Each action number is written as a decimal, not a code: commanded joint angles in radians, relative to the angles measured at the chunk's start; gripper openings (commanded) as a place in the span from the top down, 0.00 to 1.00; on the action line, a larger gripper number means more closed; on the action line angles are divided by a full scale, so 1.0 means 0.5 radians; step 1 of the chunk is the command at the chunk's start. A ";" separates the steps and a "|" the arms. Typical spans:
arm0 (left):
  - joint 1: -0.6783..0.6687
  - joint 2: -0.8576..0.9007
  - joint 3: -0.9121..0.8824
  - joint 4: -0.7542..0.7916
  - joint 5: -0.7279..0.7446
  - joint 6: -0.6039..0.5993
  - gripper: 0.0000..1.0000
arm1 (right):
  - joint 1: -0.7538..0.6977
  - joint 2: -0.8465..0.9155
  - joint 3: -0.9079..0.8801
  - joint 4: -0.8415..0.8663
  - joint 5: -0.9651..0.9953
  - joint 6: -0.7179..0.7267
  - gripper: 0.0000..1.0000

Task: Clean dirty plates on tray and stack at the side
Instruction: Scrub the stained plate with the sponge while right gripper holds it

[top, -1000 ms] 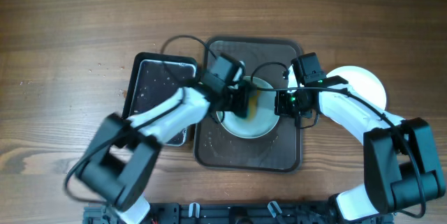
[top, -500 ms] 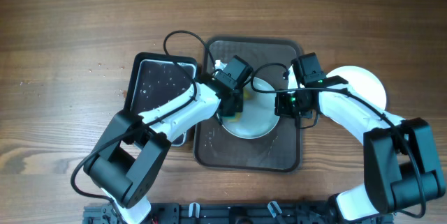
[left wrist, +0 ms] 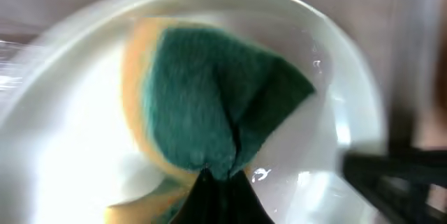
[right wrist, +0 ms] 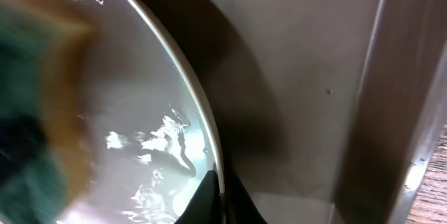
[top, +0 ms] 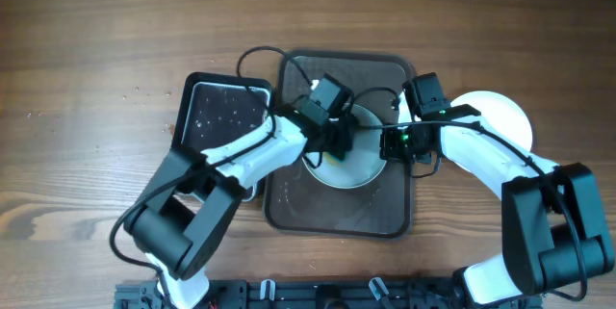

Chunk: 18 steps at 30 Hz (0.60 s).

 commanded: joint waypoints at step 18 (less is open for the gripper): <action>-0.173 -0.080 -0.018 -0.420 0.375 0.095 0.96 | 0.015 0.031 -0.027 -0.002 0.050 -0.050 0.96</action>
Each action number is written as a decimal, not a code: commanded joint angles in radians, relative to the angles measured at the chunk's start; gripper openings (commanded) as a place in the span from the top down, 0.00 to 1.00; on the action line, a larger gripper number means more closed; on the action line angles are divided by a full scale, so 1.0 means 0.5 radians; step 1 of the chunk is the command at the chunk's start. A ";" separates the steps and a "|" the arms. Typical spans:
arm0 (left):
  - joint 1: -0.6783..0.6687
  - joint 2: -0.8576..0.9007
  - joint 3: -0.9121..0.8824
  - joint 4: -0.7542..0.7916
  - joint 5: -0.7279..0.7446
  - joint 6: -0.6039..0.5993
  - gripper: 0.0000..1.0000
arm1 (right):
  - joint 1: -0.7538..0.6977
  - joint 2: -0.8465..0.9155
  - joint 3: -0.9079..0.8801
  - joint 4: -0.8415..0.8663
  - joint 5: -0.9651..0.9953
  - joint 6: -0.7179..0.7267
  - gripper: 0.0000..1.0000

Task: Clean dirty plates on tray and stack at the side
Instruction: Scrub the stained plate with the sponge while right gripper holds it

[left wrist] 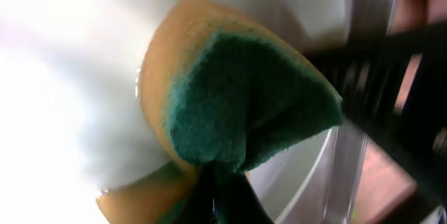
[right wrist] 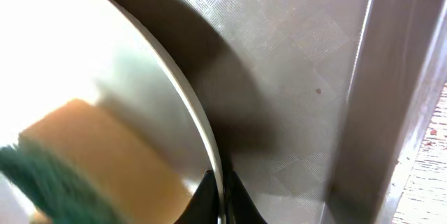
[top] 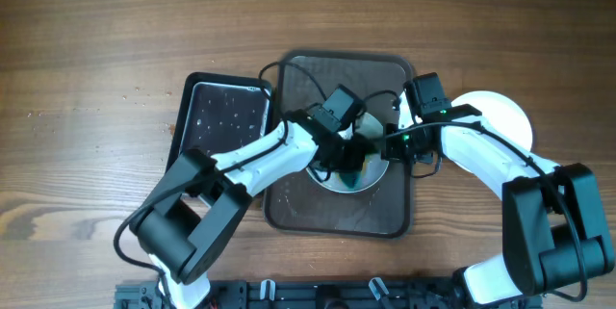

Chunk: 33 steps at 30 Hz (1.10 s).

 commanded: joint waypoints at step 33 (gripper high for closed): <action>0.150 -0.080 0.054 0.100 -0.238 -0.136 0.96 | 0.025 0.033 -0.027 0.017 0.016 -0.122 0.96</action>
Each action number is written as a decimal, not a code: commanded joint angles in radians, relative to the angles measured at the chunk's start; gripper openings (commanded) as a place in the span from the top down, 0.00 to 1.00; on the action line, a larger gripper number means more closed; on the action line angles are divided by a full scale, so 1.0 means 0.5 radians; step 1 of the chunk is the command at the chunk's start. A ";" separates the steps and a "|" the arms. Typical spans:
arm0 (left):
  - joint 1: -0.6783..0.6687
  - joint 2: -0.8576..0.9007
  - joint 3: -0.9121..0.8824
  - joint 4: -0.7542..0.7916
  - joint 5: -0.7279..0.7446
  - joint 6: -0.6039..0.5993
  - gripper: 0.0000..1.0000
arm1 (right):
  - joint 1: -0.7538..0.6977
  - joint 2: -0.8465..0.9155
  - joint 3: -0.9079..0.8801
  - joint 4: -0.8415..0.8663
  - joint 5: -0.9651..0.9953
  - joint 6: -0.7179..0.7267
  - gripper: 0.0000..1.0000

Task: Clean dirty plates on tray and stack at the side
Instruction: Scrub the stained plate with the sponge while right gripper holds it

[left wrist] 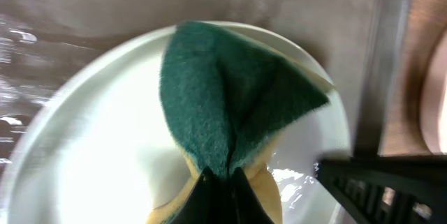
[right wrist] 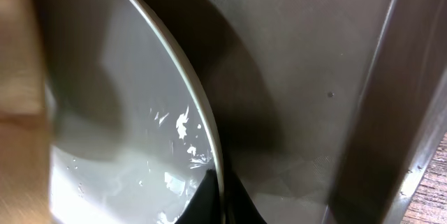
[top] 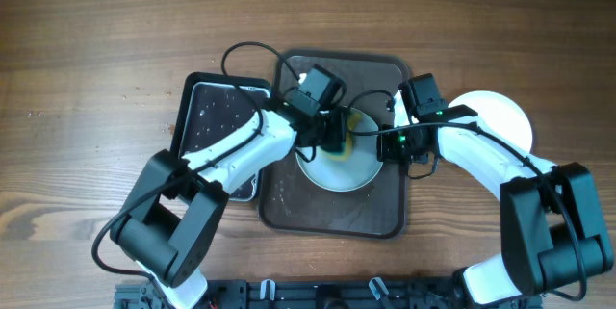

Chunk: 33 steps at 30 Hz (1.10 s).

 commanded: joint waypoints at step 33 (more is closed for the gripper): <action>-0.037 0.067 0.188 -0.601 -0.985 -0.013 0.96 | -0.008 0.032 -0.027 -0.002 0.066 -0.080 0.96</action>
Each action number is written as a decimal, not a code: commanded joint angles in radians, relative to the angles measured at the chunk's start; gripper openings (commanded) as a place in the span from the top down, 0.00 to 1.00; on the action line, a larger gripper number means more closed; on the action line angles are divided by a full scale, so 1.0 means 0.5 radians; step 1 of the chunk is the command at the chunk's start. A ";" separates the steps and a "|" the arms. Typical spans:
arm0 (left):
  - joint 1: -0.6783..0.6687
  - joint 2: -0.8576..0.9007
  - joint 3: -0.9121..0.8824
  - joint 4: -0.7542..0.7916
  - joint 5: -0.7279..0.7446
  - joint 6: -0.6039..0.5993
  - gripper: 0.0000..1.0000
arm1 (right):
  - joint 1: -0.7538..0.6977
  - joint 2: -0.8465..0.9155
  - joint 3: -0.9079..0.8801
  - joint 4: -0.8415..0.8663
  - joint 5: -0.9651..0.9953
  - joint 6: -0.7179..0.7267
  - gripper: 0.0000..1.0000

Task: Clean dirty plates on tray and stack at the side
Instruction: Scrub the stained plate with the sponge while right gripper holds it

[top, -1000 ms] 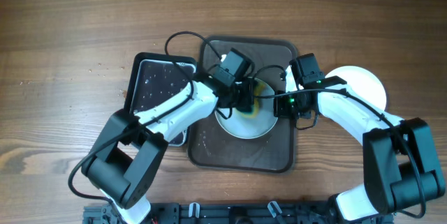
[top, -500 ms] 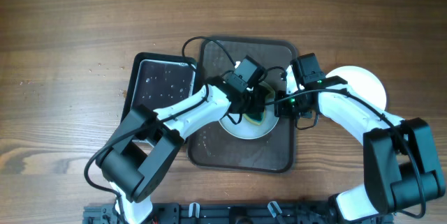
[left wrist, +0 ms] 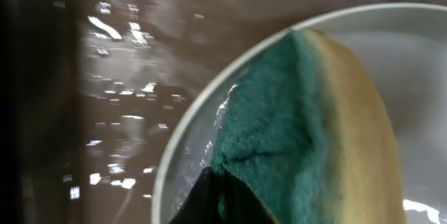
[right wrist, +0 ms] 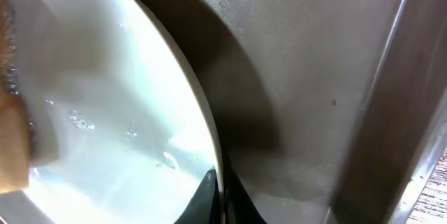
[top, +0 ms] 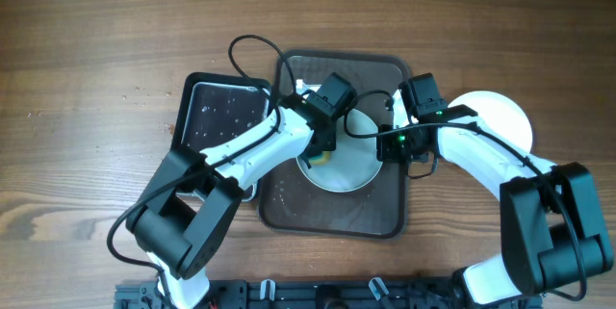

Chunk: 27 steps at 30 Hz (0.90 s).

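A white plate [top: 348,160] lies on the dark brown tray [top: 289,203]. My left gripper [top: 320,148] is shut on a green and yellow sponge [left wrist: 314,126], pressed on the plate's left part near its rim [left wrist: 183,147]. My right gripper [top: 387,143] is shut on the plate's right rim [right wrist: 207,112], one finger on each side of it. The sponge's yellow edge [right wrist: 12,147] shows at the left of the right wrist view. A clean white plate [top: 505,118] lies on the table right of the tray.
A black tray [top: 217,116] speckled with crumbs sits left of the brown tray. The brown tray's raised wall [right wrist: 391,112] runs close to the right of the held rim. Wet patches glisten on the tray floor [left wrist: 112,112].
My left gripper has moved the sponge from the plate's upper middle to its left part near the rim. The right gripper still holds the right rim.
The sponge was on the plate's left middle, then on its lower right near my right gripper, then on the upper middle, and now at the left rim. The right gripper stayed shut on the plate's right rim throughout.
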 commanded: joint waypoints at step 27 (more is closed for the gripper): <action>0.018 -0.150 -0.035 0.072 0.246 0.215 0.54 | -0.008 0.032 -0.027 -0.012 0.061 -0.041 0.96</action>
